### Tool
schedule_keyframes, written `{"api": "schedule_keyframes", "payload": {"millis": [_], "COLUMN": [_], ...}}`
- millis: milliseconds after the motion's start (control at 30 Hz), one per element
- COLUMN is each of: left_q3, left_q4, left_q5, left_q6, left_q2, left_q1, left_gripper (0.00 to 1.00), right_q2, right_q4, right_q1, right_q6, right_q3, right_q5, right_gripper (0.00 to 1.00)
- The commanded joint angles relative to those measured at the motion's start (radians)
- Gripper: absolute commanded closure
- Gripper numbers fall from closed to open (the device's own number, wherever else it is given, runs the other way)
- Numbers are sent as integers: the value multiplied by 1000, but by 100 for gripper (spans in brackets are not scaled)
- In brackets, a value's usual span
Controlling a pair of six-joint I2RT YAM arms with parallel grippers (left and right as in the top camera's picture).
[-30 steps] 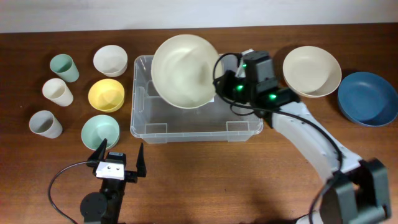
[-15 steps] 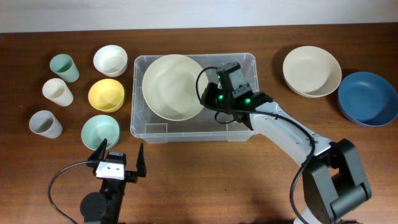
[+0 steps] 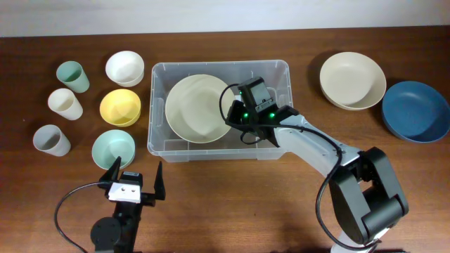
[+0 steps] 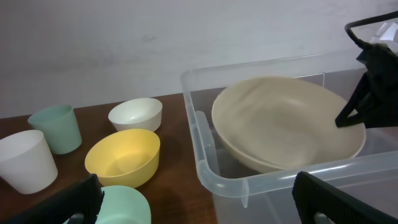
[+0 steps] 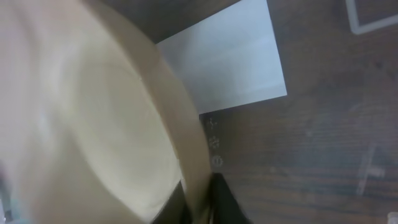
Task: Pack container
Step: 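Lower the cream bowl into the bin, release, and withdraw right gripper, then move the right gripper to the dark teal bowl and grasp its rim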
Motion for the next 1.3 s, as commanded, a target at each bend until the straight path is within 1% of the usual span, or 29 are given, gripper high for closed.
{"api": "schedule_keyframes", "payload": {"millis": [0,67,333,433,567,600,667,733,833,867,900,933,1033,1067,1167,1267], "left_q3": [-2,-2,-2,-2,-2,-2,-2,-2,-2,-2,-2,-2,-2,-2,-2,-2], "left_q4": [-5,-5,-5,-5,-5,-5,-5,-5,-5,-5,-5,-5,-5,-5,-5,-5], "left_q5": [0,0,0,0,0,0,0,0,0,0,0,0,0,0,0,0], "left_q6": [16,16,16,16,16,16,16,16,16,16,16,16,16,16,16,16], "left_q2": [-4,-4,-4,-4,-4,-4,-4,-4,-4,-4,-4,-4,-4,-4,-4,-4], "left_q1": [5,5,5,5,5,5,5,5,5,5,5,5,5,5,5,5], "left_gripper": [1,0,1,1,1,1,1,1,1,0,1,1,1,1,1,1], "right_q2": [2,2,2,0,-25,-37,-60,-83,-113,-124,-128,-130,-132,-132,-132,-108], "right_q4": [6,7,6,4,-29,-67,-164,-286,-492,-607,-672,-714,-860,-896,-981,-1074], "right_q1": [12,12,13,10,-8,-18,-45,-82,-166,-229,-269,-299,-430,-476,-635,-810], "right_q6": [11,11,11,-29,-142,-177,-230,-278,-324,-335,-335,-335,-338,-338,-337,-295], "right_q3": [17,17,17,18,48,77,152,251,428,539,603,645,786,815,843,840], "right_q5": [-3,-10,-19,-18,-17,-17,-11,-8,-2,-1,-2,-2,39,62,148,193], "right_gripper": [87,84,83,78,65,60,47,40,37,36,34,30,10,1,1,1]}}
